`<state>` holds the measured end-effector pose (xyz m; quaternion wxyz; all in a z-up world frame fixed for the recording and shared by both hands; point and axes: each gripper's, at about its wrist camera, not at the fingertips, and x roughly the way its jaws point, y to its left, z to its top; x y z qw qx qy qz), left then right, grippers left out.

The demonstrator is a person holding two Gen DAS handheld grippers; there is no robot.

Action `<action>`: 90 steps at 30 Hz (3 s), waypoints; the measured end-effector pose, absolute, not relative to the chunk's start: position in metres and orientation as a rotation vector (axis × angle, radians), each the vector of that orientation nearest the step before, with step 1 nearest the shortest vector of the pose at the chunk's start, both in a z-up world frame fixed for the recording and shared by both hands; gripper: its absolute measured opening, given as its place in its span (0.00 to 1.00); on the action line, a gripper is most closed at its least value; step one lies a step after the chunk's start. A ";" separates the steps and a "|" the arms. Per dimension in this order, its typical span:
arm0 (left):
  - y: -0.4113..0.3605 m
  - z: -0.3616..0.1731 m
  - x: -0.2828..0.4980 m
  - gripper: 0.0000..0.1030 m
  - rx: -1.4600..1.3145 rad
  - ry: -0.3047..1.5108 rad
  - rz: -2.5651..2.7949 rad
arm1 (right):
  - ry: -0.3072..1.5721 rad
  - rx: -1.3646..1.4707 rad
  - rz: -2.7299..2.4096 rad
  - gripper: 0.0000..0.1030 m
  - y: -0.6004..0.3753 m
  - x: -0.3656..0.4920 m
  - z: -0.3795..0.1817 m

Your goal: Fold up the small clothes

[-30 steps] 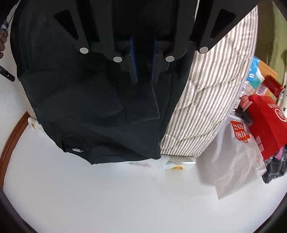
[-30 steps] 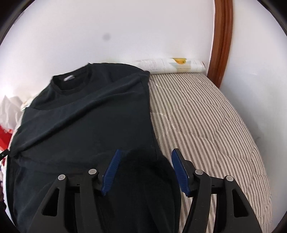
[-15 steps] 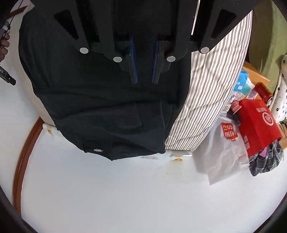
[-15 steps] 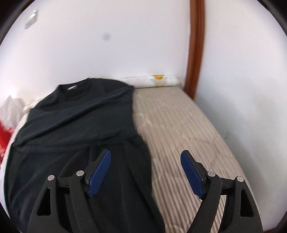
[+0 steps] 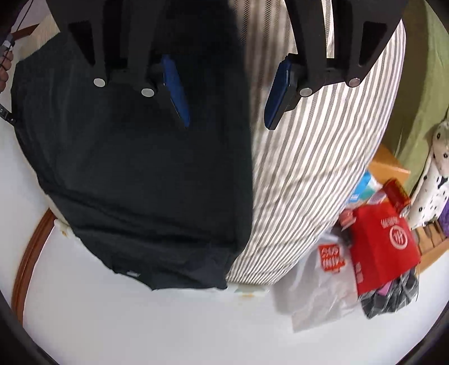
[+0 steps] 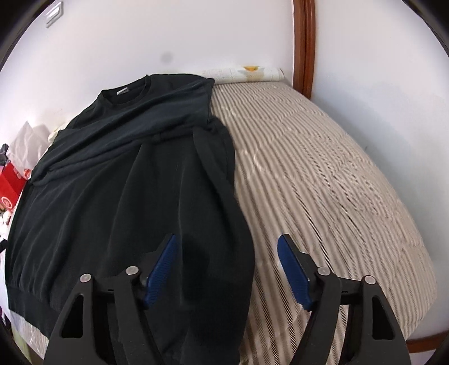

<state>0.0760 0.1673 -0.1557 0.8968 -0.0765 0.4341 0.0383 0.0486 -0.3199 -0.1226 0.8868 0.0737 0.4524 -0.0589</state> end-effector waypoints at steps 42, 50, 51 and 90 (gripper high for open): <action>0.158 -0.097 0.008 0.06 -0.225 0.691 -0.082 | 0.781 0.272 0.029 0.08 -0.340 0.012 -0.072; 0.168 -0.073 0.031 0.06 -0.268 0.594 -0.064 | 0.718 0.300 0.038 0.08 -0.348 0.045 -0.041; 0.170 -0.070 0.037 0.06 -0.282 0.588 -0.061 | 0.713 0.302 0.040 0.08 -0.346 0.051 -0.037; 0.166 -0.124 0.271 0.10 -0.189 0.821 0.119 | 0.918 0.334 0.008 0.16 -0.339 0.303 -0.127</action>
